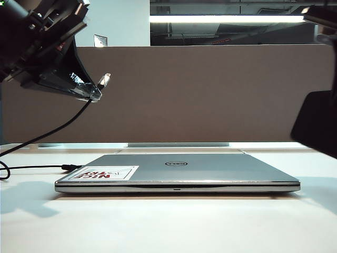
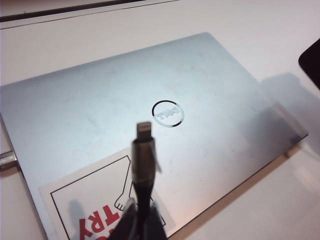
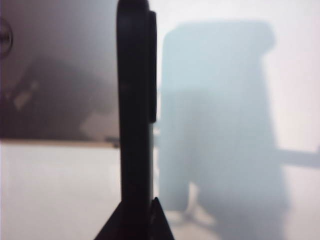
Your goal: Pick up the charging cable and the phone, plug the charging cable into the charging port on the phone, and finally place them back on the table.
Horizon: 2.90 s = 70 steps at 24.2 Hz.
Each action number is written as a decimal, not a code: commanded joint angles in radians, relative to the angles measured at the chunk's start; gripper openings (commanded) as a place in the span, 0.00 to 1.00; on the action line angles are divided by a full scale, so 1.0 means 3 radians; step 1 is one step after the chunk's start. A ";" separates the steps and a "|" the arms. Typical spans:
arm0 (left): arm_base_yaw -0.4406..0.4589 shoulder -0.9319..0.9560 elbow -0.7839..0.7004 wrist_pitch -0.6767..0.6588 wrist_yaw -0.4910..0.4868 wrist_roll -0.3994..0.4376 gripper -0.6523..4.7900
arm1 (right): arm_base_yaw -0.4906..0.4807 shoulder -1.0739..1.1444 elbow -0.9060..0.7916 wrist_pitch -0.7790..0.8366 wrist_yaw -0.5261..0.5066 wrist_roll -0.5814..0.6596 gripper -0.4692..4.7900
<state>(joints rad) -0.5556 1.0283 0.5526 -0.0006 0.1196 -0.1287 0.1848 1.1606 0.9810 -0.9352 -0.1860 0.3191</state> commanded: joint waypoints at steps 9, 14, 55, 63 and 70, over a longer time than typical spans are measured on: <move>-0.0023 -0.0011 0.0023 0.0032 0.0003 -0.0010 0.11 | 0.0239 0.0487 0.0032 -0.0359 0.0272 -0.0022 0.07; -0.0023 -0.0011 0.0023 0.0032 0.0003 -0.0010 0.11 | 0.0239 0.0636 0.0032 -0.0332 0.0266 -0.0024 0.07; -0.0593 -0.0005 -0.0130 -0.0193 0.0005 -0.0262 0.11 | 0.0242 0.0704 0.0155 0.0553 -0.0858 0.0025 0.09; -0.0764 0.0108 -0.0165 -0.0365 0.0006 -0.0453 0.11 | 0.0242 0.0743 0.0139 0.1771 -0.1249 0.0342 0.09; -0.1088 0.0252 -0.0164 -0.0366 0.0015 -0.0637 0.11 | 0.0253 0.0862 -0.0226 0.2864 -0.1612 0.0880 0.09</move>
<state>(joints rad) -0.8711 1.0981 0.5011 -0.1169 0.1207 -0.3088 0.2588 1.4208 0.9325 -0.1925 -0.6270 0.5266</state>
